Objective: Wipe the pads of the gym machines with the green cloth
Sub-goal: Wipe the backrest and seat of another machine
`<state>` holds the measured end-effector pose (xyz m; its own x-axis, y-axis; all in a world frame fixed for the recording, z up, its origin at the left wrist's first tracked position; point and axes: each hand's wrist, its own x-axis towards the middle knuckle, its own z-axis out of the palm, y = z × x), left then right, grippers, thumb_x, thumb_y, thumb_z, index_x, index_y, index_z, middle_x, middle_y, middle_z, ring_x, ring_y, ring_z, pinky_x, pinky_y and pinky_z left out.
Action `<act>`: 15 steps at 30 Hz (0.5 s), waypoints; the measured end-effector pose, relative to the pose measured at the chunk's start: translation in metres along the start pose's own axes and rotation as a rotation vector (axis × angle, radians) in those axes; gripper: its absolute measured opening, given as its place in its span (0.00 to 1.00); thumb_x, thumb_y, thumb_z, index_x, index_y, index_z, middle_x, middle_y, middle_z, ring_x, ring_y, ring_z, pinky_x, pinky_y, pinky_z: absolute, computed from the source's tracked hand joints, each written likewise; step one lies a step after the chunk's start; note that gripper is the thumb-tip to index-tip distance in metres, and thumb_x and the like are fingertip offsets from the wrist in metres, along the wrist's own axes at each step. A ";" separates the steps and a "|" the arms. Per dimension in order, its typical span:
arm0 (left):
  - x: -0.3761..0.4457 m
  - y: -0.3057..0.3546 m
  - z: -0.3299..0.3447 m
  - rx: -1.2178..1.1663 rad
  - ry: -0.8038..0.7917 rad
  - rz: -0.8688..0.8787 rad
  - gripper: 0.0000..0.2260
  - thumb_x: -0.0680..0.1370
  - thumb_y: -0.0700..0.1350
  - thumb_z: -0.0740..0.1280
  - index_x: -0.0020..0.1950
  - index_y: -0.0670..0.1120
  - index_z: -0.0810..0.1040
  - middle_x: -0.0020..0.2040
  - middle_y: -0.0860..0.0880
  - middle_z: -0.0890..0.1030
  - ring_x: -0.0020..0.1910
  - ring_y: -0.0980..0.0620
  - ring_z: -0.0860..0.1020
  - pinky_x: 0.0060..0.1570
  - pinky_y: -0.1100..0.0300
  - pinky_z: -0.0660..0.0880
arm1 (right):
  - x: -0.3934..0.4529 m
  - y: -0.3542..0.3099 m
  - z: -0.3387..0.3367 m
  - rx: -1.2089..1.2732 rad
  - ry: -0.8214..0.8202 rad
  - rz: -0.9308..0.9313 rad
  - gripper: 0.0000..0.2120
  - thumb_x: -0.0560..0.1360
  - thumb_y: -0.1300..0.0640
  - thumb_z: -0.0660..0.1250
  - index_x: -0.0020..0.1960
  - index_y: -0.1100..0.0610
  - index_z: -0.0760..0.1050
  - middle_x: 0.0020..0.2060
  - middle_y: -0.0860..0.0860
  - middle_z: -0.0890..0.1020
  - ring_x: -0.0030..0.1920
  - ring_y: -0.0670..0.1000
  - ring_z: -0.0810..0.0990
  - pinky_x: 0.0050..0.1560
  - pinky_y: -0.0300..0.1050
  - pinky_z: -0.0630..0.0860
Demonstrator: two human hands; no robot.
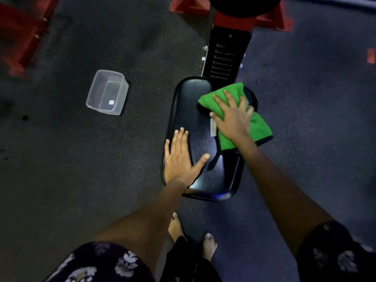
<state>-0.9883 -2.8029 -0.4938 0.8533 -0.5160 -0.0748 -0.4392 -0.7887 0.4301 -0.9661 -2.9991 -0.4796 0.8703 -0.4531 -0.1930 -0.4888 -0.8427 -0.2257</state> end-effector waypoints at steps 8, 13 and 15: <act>0.001 0.002 -0.004 0.025 -0.048 -0.014 0.46 0.72 0.74 0.40 0.76 0.39 0.57 0.77 0.45 0.56 0.77 0.51 0.50 0.73 0.55 0.39 | -0.043 0.030 0.006 -0.033 -0.075 -0.333 0.28 0.74 0.35 0.50 0.72 0.38 0.61 0.74 0.45 0.62 0.71 0.61 0.61 0.63 0.61 0.60; -0.001 0.000 -0.005 0.022 -0.044 -0.019 0.44 0.73 0.72 0.44 0.76 0.40 0.57 0.77 0.46 0.56 0.77 0.52 0.50 0.73 0.56 0.38 | -0.010 0.017 -0.002 0.045 -0.008 0.012 0.26 0.77 0.40 0.59 0.73 0.38 0.59 0.76 0.44 0.57 0.74 0.59 0.53 0.67 0.60 0.55; 0.000 0.001 -0.004 0.029 -0.037 -0.022 0.43 0.73 0.71 0.43 0.75 0.40 0.58 0.77 0.45 0.57 0.76 0.51 0.52 0.73 0.56 0.40 | -0.022 0.004 0.000 0.037 -0.030 0.022 0.29 0.75 0.35 0.58 0.74 0.39 0.57 0.76 0.46 0.55 0.74 0.60 0.52 0.68 0.63 0.53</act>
<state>-0.9875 -2.8025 -0.4901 0.8523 -0.5096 -0.1175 -0.4284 -0.8092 0.4020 -0.9874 -2.9920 -0.4760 0.8575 -0.4616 -0.2270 -0.5099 -0.8212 -0.2562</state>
